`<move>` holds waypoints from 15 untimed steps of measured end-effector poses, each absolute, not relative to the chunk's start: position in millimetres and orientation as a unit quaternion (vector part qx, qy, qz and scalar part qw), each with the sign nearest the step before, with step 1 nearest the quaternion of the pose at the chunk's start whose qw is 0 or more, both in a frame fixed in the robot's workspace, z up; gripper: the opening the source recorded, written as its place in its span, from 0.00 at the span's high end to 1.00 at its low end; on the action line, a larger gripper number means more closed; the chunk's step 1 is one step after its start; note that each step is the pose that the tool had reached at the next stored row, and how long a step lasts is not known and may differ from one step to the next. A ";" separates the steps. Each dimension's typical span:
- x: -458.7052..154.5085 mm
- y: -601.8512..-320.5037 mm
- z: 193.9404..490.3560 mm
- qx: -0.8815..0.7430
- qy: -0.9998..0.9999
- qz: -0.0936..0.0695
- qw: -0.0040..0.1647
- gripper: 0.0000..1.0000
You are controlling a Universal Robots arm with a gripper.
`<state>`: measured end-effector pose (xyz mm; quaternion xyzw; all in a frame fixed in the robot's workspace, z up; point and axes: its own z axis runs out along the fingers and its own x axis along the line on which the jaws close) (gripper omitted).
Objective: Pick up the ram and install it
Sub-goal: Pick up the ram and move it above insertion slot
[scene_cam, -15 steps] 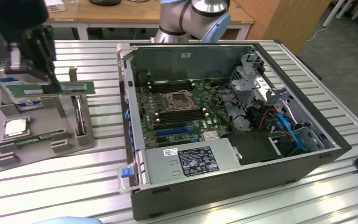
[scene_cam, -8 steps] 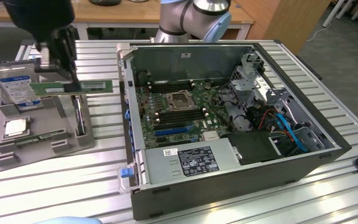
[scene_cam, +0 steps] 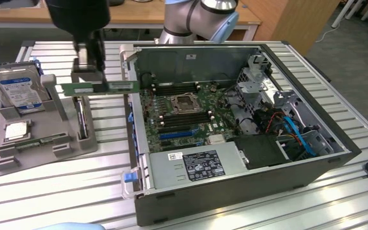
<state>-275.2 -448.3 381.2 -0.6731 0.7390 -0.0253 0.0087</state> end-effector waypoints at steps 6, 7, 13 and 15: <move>-248.7 -448.2 381.2 -0.673 0.739 -0.024 0.010 0.87; -244.3 -448.3 381.2 -0.673 0.739 -0.024 0.010 0.87; -218.4 -448.3 381.2 -0.673 0.739 -0.023 0.011 0.87; -210.3 -448.2 381.1 -0.673 0.739 -0.023 0.011 0.87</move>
